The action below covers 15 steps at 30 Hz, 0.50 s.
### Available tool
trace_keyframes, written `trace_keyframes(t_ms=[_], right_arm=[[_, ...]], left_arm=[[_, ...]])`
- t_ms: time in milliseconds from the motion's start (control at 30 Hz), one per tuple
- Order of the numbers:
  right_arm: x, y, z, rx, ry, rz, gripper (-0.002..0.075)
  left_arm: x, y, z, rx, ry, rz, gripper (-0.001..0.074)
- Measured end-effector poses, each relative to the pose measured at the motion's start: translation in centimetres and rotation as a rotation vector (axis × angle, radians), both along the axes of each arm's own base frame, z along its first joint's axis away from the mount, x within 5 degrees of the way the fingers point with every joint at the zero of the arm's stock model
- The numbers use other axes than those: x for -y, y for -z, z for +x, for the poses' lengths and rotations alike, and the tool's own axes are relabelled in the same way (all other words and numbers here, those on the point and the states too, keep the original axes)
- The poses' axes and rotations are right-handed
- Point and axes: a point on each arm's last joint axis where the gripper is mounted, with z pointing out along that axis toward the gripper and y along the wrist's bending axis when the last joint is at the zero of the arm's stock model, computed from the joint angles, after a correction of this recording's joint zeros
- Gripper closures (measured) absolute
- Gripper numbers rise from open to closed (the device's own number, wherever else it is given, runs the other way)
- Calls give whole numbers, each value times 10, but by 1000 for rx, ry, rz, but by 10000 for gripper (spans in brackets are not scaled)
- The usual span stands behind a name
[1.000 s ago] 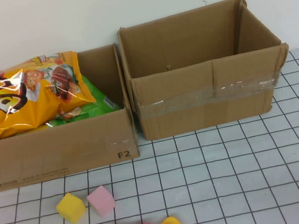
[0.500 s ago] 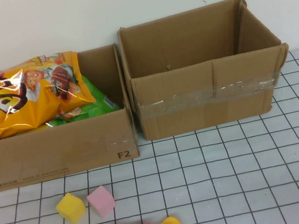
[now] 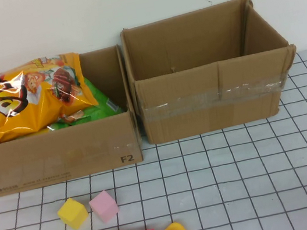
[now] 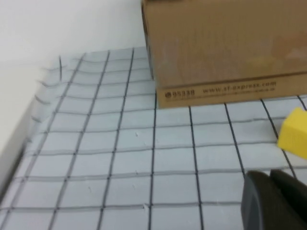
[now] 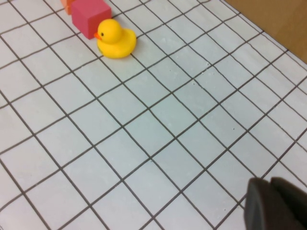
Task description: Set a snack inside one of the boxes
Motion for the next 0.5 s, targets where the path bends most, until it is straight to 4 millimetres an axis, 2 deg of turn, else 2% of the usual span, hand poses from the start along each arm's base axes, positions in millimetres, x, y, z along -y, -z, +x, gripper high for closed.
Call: trace_keyframes(t_ms=[300,500], right_arm=[[0,0,0,-2,-1,-1,726],[0,0,0,-3,-1,-2,726]], left_arm=[[3,2,-1,-29,31,-134,736],[3,3,-1,-31,24,-148,736]])
